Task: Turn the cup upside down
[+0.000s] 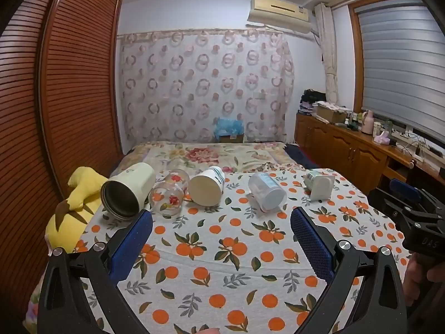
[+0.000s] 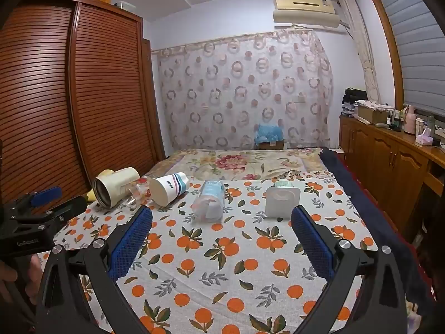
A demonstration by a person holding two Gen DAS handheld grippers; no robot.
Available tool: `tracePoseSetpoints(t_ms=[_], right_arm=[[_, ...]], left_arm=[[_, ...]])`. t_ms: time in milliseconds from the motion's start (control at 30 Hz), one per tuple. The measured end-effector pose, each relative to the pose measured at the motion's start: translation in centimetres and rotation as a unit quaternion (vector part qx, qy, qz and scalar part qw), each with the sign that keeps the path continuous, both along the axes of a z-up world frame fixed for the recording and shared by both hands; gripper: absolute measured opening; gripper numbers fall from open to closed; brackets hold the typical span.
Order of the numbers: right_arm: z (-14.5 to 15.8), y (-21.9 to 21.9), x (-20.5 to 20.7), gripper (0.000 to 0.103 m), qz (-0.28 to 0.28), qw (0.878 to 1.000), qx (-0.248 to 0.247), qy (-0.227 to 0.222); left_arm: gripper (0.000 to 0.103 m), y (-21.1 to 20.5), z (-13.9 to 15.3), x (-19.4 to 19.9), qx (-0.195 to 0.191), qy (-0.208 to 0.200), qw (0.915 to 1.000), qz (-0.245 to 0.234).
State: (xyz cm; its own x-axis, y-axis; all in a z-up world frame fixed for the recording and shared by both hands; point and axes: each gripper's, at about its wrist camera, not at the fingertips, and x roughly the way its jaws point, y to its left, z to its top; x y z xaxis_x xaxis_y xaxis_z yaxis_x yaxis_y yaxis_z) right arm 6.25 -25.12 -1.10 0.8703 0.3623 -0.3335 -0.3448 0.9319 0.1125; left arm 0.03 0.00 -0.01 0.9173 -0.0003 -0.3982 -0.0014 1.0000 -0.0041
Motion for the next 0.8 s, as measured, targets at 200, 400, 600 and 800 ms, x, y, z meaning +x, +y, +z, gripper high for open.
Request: tracePoseSetpoints(t_ms=[200,400,600,800], right_arm=[[0.01,-0.05,0.00,0.101,-0.001,1.000,0.003,0.001],[0.06,-0.07,-0.04,0.101,0.000,1.000,0.003,0.000],[0.08,-0.06,-0.09,0.101,0.000,1.000,0.004,-0.001],[0.09,-0.03,-0.11,0.101,0.000,1.000,0.004,-0.001]], left_arm=[[0.095,-0.06,-0.01,0.00,0.000,-0.002,1.0000,0.000],[0.095,-0.22,-0.04,0.07,0.000,-0.002,1.0000,0.000],[0.095,0.01,0.01,-0.03,-0.001,-0.003,1.0000,0.000],[0.096,-0.03,-0.04,0.12,-0.001,-0.002,1.0000,0.000]])
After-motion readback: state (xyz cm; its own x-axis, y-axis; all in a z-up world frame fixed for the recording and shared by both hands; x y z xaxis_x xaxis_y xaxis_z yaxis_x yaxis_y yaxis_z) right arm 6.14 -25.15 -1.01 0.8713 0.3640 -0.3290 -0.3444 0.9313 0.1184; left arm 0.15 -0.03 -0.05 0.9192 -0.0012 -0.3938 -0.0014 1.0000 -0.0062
